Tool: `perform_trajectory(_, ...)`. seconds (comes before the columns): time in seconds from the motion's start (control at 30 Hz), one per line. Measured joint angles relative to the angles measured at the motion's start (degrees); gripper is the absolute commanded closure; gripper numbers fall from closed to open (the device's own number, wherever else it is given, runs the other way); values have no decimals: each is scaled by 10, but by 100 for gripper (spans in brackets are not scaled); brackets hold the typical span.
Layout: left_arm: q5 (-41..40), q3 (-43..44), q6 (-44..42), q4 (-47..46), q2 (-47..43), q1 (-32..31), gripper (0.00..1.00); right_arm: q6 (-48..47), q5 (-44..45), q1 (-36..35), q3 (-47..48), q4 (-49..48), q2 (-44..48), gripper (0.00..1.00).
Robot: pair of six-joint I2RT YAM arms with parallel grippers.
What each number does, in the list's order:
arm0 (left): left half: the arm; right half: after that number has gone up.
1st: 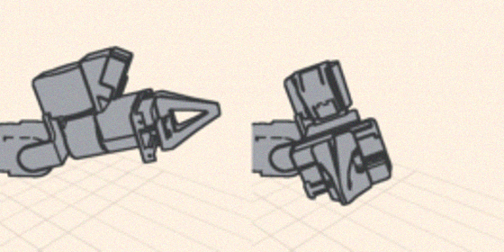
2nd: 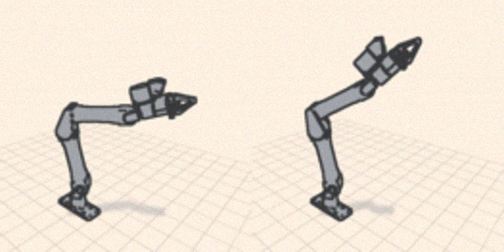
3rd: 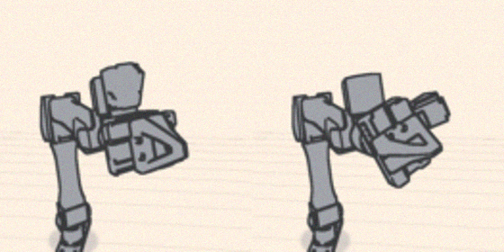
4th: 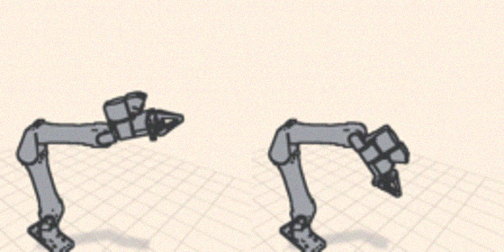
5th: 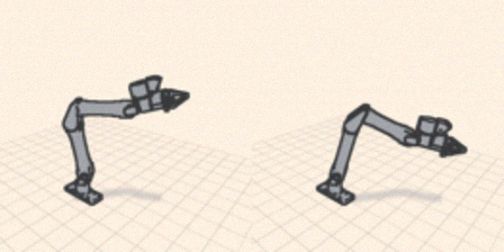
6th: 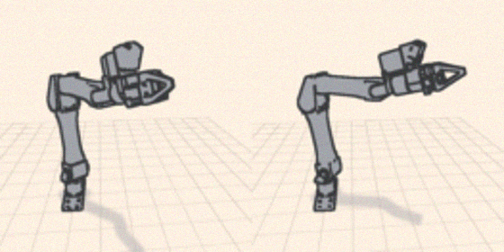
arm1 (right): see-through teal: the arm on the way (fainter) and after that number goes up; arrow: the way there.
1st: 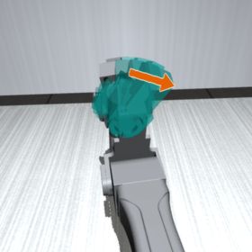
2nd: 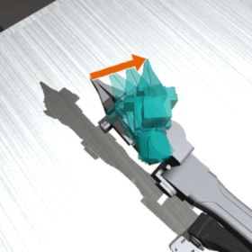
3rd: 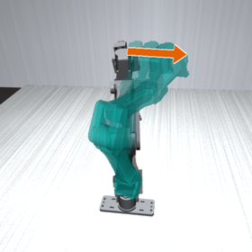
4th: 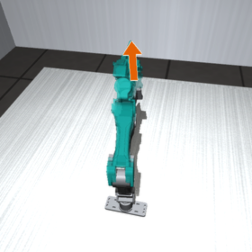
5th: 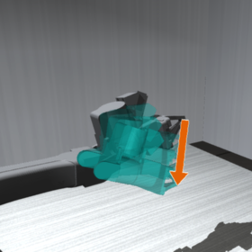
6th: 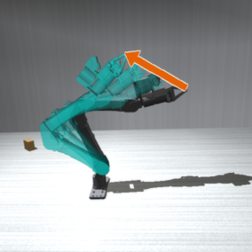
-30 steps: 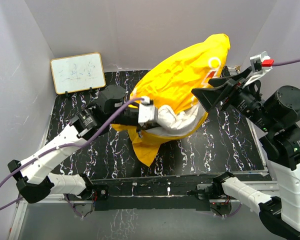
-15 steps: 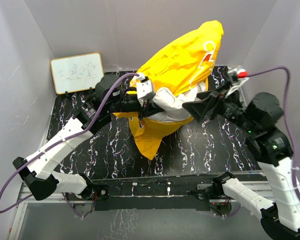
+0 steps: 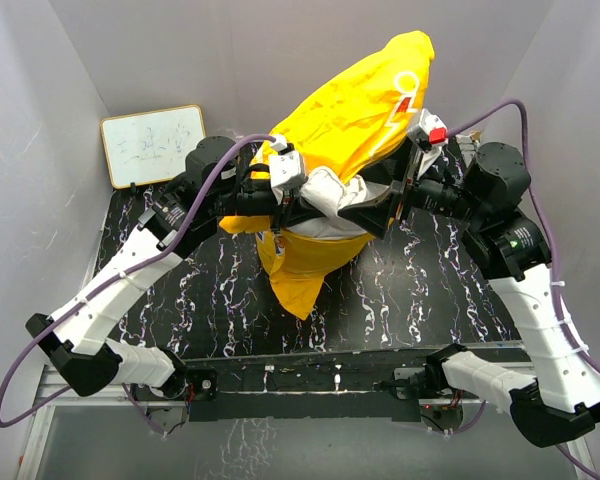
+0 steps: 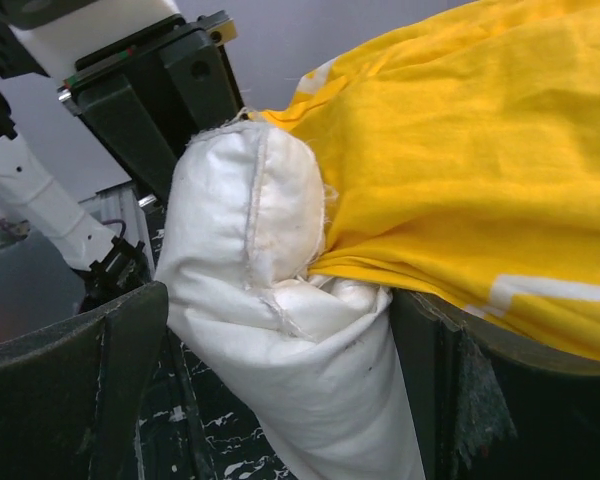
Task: Remove the pillowcase from the pillow
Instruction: Remove the pillow from the pillowcase.
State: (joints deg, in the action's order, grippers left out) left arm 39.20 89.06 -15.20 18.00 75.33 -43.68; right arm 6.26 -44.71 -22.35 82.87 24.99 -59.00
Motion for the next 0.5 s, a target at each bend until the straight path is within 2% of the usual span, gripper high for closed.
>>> perform_trajectory(0.13, 7, 14, 0, 17, 10, 0, 100, -13, -38, -1, -7, -12, 0, 2)
perform_trajectory(0.33, 24, 42, 2, 48, 23, 0, 100, -35, -33, -27, -17, -22, -4, 7)
perform_trajectory(0.4, 26, 60, 2, 67, 33, 1, 100, -62, 12, -75, -17, -20, -17, 17)
perform_trajectory(0.43, 26, 67, 2, 78, 36, 2, 96, -80, 47, -108, -16, -16, -25, 26)
perform_trajectory(0.47, 27, 71, 2, 93, 37, 3, 85, -99, 84, -139, -16, -11, -33, 35)
perform_trajectory(0.5, 28, 75, 0, 110, 37, 5, 69, -116, 121, -165, -15, -7, -39, 43)
